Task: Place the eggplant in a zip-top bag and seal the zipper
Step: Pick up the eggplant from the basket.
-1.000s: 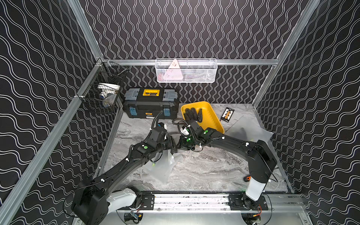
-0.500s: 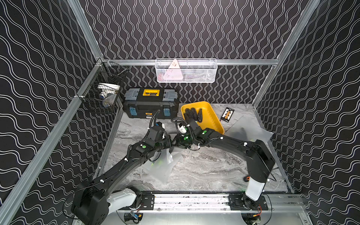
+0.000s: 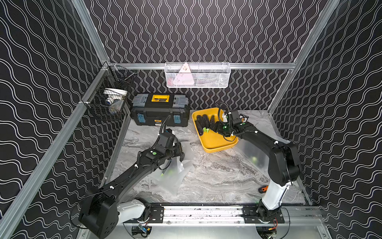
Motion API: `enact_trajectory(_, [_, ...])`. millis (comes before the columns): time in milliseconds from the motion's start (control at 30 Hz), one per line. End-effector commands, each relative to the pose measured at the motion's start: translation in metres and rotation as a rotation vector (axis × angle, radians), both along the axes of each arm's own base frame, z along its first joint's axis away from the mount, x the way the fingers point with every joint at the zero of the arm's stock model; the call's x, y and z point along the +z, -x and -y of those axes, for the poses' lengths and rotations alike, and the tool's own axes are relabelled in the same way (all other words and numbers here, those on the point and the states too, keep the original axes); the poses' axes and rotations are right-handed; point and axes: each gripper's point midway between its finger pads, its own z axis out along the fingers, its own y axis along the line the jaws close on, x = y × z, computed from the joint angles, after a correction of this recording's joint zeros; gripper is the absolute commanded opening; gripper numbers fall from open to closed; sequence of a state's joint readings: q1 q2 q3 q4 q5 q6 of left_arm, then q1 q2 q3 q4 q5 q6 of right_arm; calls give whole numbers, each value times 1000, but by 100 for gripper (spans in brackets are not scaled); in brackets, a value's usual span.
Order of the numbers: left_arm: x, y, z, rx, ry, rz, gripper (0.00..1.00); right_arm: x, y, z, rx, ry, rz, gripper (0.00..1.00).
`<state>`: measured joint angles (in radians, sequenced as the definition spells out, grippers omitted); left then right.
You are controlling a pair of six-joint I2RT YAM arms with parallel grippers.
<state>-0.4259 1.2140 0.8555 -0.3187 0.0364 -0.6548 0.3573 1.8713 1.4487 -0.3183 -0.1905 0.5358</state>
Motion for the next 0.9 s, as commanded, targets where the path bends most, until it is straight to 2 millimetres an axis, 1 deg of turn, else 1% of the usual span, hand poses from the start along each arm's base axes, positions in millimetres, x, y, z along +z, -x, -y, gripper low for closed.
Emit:
enact_trajectory(0, [1,-2,0,-3,-6,1,0,-5,-28,17,-4,78,40,59])
enact_trajectory(67, [2,-3,1,-4,-6,0,0,-13,-46,24,-17,90,36,59])
enact_trajectory(133, [0,-3,1,-5,-12,-4,0,-27,-60,25,-13,84,22,59])
enact_trajectory(267, [-4,-5,1,-6,-22,-16,0,-44,-83,21,7,43,14,59])
enact_trajectory(367, [-6,-6,1,-4,-25,-22,0,-53,-94,14,16,14,24,59])
enact_trajectory(567, [-12,-8,1,-5,-40,-35,0,-63,-106,0,20,-68,37,59])
enact_trajectory(700, [-15,-9,2,-8,-44,-41,0,-76,-109,-5,17,-91,11,58])
enact_trajectory(867, [-16,-10,1,-9,-53,-38,0,-93,-109,-9,24,-93,-19,50])
